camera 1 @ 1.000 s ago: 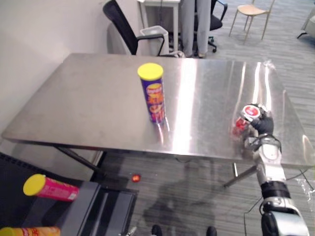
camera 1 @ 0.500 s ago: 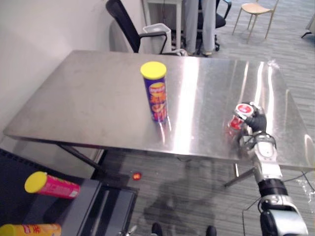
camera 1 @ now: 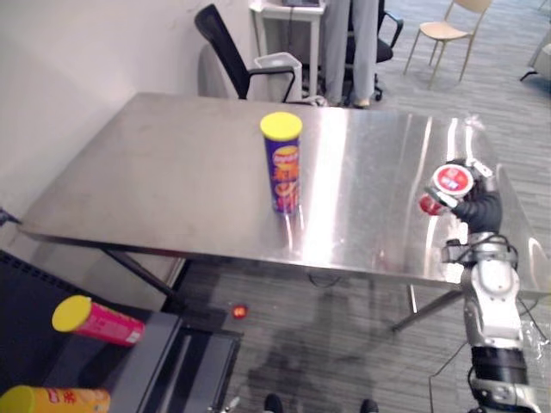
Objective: Put the gum and the chips on the shelf.
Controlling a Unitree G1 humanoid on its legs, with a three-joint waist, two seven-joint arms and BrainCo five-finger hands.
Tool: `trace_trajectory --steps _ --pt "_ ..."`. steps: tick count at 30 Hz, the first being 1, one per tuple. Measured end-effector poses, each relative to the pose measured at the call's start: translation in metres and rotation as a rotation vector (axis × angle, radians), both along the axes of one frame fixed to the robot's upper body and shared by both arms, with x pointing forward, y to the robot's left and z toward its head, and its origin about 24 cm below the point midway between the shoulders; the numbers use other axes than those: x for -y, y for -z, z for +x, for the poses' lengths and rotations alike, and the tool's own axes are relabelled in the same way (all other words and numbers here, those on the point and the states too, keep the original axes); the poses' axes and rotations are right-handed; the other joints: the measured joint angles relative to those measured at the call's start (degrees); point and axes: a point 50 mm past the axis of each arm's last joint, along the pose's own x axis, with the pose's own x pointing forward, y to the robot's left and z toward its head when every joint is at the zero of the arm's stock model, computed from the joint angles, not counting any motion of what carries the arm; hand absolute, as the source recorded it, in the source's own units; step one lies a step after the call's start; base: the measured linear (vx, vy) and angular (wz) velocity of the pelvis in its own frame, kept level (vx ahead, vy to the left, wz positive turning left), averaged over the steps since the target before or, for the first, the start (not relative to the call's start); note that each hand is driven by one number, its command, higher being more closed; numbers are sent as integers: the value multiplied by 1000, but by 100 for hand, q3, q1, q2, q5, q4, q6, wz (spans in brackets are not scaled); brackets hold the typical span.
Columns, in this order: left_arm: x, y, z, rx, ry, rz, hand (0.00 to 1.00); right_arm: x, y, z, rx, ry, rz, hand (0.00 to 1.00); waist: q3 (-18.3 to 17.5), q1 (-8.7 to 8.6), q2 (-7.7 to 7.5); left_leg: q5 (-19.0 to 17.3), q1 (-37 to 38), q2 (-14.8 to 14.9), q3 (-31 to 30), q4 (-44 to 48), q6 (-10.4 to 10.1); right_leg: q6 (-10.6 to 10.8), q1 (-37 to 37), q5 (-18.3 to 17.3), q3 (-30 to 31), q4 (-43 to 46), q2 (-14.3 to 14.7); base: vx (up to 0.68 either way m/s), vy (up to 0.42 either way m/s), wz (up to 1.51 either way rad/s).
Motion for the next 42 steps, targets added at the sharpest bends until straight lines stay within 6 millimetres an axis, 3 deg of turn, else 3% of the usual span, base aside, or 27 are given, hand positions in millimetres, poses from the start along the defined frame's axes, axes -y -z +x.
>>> trace_trajectory --steps 4,10,14,17,19,21,22,23,24,25,27,30,33,36,42 --pt "0 0 -1 -6 -8 -3 0 -3 -4 -13 30 -27 -19 100 -8 -7 -6 28 2 10 16 -1 -17 47 -7 -52 11 -9 9 -28 -40 -4" --pt "-1 0 -2 -7 -12 -2 0 -15 8 -24 17 -84 65 100 -13 -1 -26 2 45 84 -16 204 -53 31 13 -252 12 284 35 -27 -53 2" --pt "-2 0 -1 5 -35 -8 0 -44 17 -21 -3 -202 143 100 11 23 -46 -443 -688 276 -671 1580 -123 -58 -45 -647 -337 868 55 -91 -81 52" --pt "-1 -2 6 32 -22 -15 0 -61 14 -18 15 -280 178 100 130 97 21 -382 -1215 346 -1382 1896 -218 -147 -144 -904 -920 1195 141 -191 -133 107" --pt "1 -2 9 40 -12 -23 0 -66 8 -16 40 -304 175 100 259 226 170 -200 -1483 348 -1807 1675 -281 -283 -315 -1158 -1393 1589 147 -278 -154 127" --pt "4 -1 5 31 -20 -32 0 -67 5 -14 53 -308 173 100 266 369 148 -248 -1421 510 -1497 1005 -94 -394 -360 -1175 -1696 1487 181 -225 -164 126" --pt "0 -1 5 31 -52 -28 0 -64 -4 -12 90 -296 170 100 278 311 72 -292 -1651 763 -405 1198 380 -571 -297 -1027 -2209 1148 91 -199 -154 134" --pt "0 -1 7 40 -75 -32 0 -61 -8 -10 104 -281 170 100 279 327 77 -236 -1756 857 72 1531 504 -611 -340 -1001 -2405 1150 22 -210 -171 173" --pt "1 0 0 29 -117 -39 0 -57 -12 -9 126 -254 179 100 268 324 79 -142 -1776 1035 1008 2342 675 -661 -358 -936 -2736 1152 -135 -91 -109 111" --pt "2 0 -3 24 -133 -44 0 -54 -13 -10 129 -241 180 100 286 316 51 -153 -1687 1087 1257 2591 664 -660 -341 -904 -2888 1141 -182 -96 -108 142" --pt "8 2 -9 11 -171 -62 0 -46 -11 -12 127 -198 180 100 196 277 209 -357 -1298 1274 1603 3027 503 -632 -277 -839 -3329 1085 -255 -104 -25 115" --pt "14 4 -10 9 -192 -85 0 -42 -9 -14 114 -186 166 100 44 279 465 -434 -794 1173 1571 2438 302 -526 -272 -755 -3841 1063 -373 -125 137 103" --pt "13 4 -16 -11 -206 -82 0 -47 -7 -14 110 -191 149 100 12 278 409 -357 -814 932 1573 1793 187 -404 -140 -456 -4361 819 -396 -108 181 79" --pt "12 5 -15 -17 -188 -72 0 -35 -8 -17 119 -135 157 100 2 200 402 -247 -820 744 1601 1187 59 -413 -136 -453 -4857 1138 -583 -93 206 85" --pt "8 5 -14 -32 -165 -53 0 -26 1 -22 84 -68 141 100 -13 141 319 -127 -759 431 1580 928 180 -434 -90 -465 -5007 1597 -1016 -78 136 23"
